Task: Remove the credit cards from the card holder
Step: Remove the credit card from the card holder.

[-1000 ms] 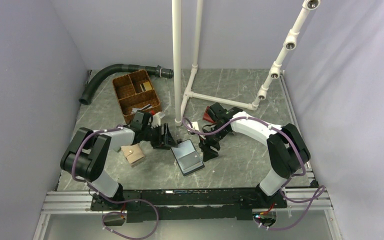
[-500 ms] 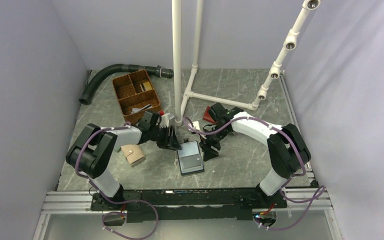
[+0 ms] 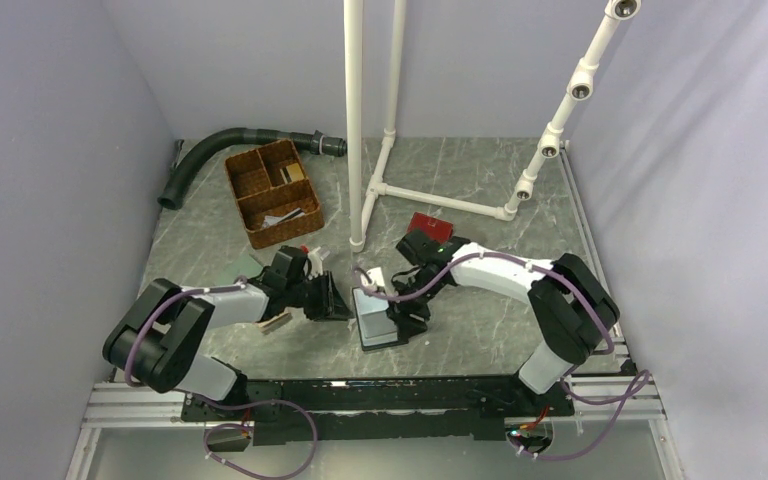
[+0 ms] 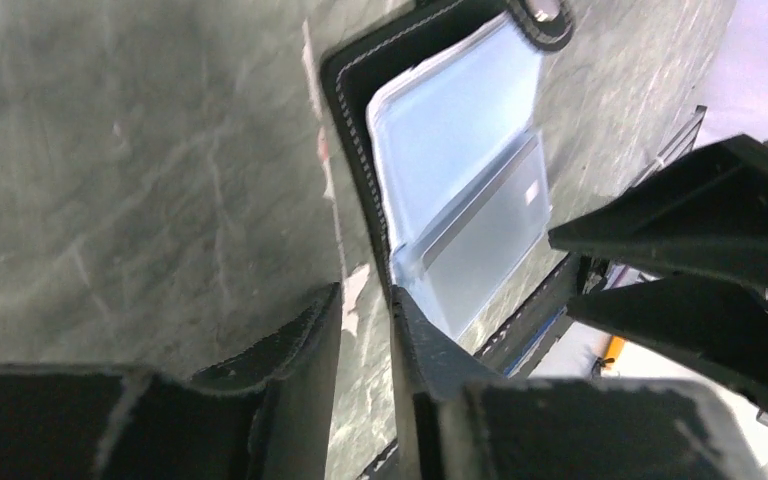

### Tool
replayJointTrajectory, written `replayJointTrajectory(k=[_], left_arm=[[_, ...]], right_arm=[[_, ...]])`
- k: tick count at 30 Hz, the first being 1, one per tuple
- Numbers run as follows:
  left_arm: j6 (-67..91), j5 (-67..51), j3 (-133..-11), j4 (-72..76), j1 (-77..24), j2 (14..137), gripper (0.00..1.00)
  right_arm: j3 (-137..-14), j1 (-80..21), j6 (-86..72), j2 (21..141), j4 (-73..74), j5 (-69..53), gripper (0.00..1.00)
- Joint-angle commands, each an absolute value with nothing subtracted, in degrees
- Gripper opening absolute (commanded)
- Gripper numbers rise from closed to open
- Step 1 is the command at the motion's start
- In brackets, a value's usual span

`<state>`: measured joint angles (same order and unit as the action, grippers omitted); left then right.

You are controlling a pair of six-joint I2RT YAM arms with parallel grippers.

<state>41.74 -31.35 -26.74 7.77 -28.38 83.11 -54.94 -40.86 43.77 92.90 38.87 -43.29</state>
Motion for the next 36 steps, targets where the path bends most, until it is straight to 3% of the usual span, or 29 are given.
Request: replayJointTrajectory(k=[1,7,13,20,23,26,28,30,34,35,36], left_arm=[[49.3,-32.9,-24.2,11.7,-28.7,81.7,0.26],[52.8,-35.0,-22.2,14.8,-30.7,83.6,0.14],[54.1,-35.1,-23.9,16.9,-35.9,88.8,0.12],[55.7,-35.2,-26.6,21.4,-42.6,93.4,0.11],[55.0,-34.7,-27.1,21.2,-44.1,91.1,0.12],[50.8,-28.8,-27.9,11.3,-44.8,82.2,0.14],[47.5,-22.7,-28.5,3.3,-45.0,71.6,0.18],[44.3,-16.9,-28.8,-3.4,-45.0,63.9,0.30],[45.0,-6.0,-26.7,-6.8,-44.9,54.2,0.80],[46.7,-4.8,-25.3,-5.6,-44.9,52.8,0.89],[47.4,-5.0,-23.3,-3.3,-44.8,52.1,0.92]], right_arm=[[-56.1,-43.9,44.4,92.1,36.2,-40.6,0.50],[-55.7,-41.2,42.1,91.7,35.2,-39.7,0.46],[-54.0,-38.8,39.0,90.5,33.4,-39.8,0.42],[-53.8,-36.9,40.7,89.6,34.6,-40.6,0.44],[-54.4,-33.8,41.4,89.0,36.3,-43.6,0.46],[-54.8,-30.5,42.0,87.7,38.3,-46.4,0.47],[-54.6,-29.2,43.1,86.9,39.7,-47.8,0.47],[-54.1,-28.6,44.8,86.4,40.7,-48.8,0.48],[-54.7,-27.6,47.3,86.9,42.4,-50.1,0.49],[-55.1,-27.1,47.7,87.2,43.0,-50.9,0.49],[-55.6,-26.5,48.5,87.7,43.8,-51.7,0.49]])
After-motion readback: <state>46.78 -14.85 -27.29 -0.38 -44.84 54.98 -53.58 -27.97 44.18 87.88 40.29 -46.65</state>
